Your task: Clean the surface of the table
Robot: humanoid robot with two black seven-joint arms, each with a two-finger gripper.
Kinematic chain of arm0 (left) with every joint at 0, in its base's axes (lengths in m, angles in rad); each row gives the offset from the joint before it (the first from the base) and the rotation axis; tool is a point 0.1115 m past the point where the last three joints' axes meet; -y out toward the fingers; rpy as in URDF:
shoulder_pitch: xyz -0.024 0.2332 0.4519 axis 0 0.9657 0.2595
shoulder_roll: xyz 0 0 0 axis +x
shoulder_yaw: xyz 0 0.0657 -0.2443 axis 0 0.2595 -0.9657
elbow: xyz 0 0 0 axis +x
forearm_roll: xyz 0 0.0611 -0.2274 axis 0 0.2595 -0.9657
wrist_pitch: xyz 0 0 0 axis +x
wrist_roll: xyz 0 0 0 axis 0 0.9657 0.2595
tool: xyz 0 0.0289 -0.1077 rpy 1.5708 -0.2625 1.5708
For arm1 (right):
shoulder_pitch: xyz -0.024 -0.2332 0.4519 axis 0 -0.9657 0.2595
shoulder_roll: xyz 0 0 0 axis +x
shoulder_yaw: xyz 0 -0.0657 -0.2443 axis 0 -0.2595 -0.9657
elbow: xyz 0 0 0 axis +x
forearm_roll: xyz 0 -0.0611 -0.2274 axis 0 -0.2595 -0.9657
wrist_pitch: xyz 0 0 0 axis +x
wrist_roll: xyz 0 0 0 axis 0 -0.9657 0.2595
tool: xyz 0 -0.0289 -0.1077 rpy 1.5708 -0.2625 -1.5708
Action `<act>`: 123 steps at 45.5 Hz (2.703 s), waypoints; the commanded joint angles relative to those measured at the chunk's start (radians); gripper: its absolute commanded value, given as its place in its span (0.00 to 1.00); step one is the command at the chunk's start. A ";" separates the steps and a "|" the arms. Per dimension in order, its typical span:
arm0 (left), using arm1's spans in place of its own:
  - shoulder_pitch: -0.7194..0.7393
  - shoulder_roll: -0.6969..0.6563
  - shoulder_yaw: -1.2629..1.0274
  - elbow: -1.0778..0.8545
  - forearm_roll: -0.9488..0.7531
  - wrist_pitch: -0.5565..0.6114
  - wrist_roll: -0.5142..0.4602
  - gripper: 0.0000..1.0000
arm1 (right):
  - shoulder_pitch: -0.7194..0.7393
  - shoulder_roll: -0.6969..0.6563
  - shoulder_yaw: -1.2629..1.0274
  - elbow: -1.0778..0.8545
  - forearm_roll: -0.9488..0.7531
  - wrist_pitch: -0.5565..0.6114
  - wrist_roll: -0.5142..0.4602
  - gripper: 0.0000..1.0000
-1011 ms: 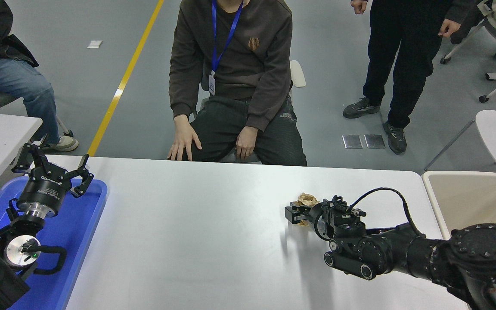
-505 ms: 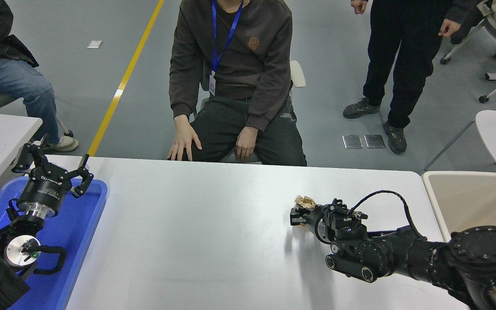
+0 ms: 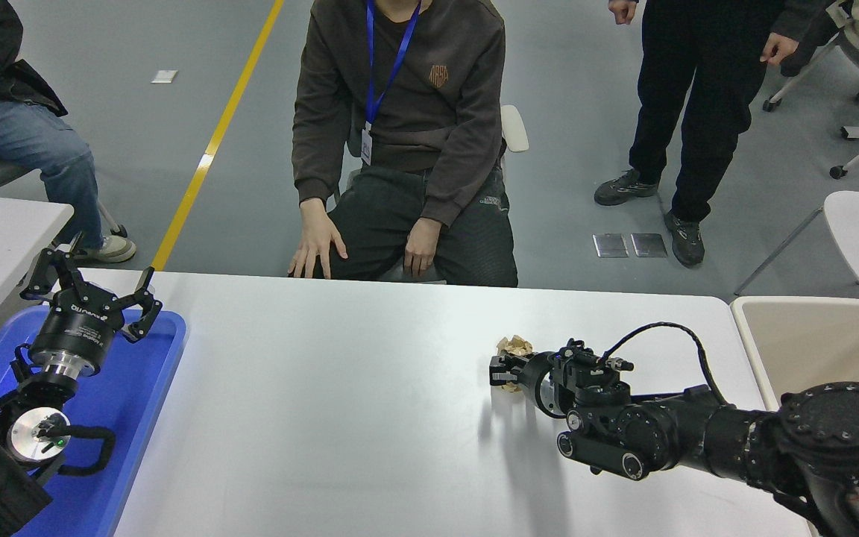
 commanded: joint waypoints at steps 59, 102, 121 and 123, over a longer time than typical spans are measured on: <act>0.000 0.000 0.000 0.001 0.000 0.000 0.000 1.00 | 0.064 -0.853 0.413 0.788 0.072 0.104 0.047 0.00; 0.000 0.000 0.000 0.000 0.000 0.000 0.000 1.00 | -0.088 -1.086 0.462 0.633 0.218 0.125 0.073 0.00; 0.000 0.000 0.000 0.000 0.000 0.000 -0.001 1.00 | -0.203 -1.101 0.453 0.343 0.460 0.134 0.251 0.00; 0.000 0.000 0.000 0.000 0.000 0.000 0.000 1.00 | -0.215 -1.100 0.453 0.320 0.475 0.134 0.264 0.00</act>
